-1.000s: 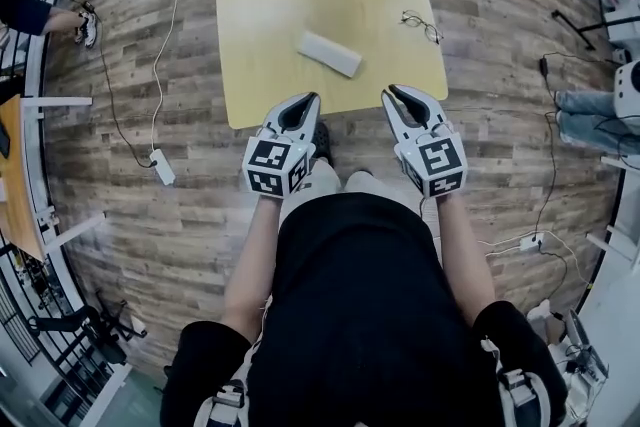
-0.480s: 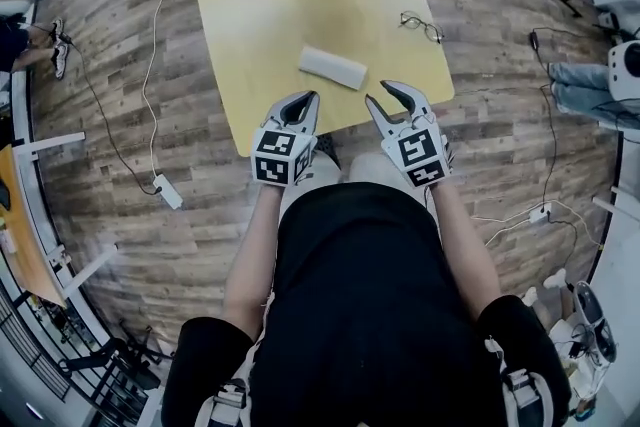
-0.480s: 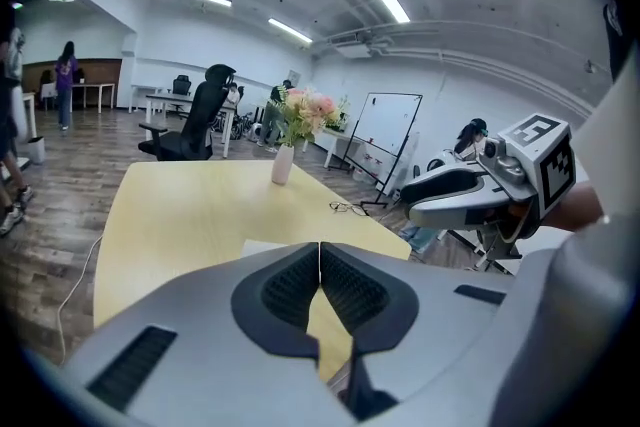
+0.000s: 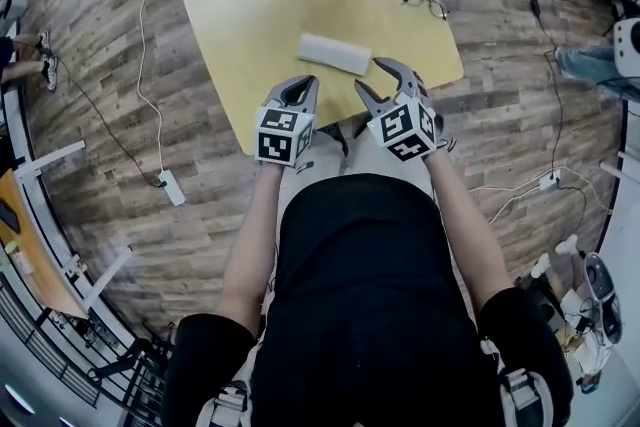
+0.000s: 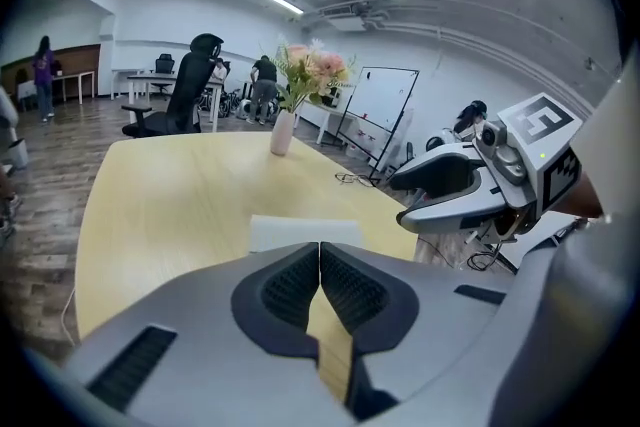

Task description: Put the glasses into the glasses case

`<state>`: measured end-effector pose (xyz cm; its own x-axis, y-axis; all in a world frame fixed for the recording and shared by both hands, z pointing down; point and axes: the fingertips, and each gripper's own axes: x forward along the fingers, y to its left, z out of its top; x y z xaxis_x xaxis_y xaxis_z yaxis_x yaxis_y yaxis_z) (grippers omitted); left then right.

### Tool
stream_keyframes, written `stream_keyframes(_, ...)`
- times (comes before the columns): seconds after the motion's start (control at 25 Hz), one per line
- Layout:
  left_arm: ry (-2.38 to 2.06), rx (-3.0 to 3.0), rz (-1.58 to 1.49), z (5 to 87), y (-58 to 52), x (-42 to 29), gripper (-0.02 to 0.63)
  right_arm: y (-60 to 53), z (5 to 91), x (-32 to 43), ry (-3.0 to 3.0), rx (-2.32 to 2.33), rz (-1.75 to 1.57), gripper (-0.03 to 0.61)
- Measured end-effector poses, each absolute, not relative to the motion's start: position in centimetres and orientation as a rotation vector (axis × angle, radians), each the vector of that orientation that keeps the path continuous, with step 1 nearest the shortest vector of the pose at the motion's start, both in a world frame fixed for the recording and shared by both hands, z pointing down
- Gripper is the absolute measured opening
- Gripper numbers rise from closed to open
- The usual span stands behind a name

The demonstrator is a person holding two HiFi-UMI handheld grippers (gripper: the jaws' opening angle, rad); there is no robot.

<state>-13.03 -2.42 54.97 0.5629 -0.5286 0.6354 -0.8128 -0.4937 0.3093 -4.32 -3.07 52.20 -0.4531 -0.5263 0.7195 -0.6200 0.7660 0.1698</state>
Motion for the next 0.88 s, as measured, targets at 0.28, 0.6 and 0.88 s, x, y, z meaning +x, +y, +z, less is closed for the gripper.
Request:
stream_keyframes(0.28, -1.030, 2.176, 0.706, 58.5, -3.7, -11.8, 0.023, -4.2, 56.7, -4.0, -2.077, 0.790, 0.113, 0.267)
stream_keyframes(0.6, -1.012, 2.134, 0.784, 62.4, -5.1, -10.9, 0.023, -5.6, 60.4, -4.1, -2.014, 0.716, -0.004, 0.268)
stream_keyframes(0.88, -1.019, 2.107, 0.773, 63.7, -6.7, -10.9, 0.023, -6.7, 62.6, -4.4, -2.001, 0.675, -0.003, 0.270)
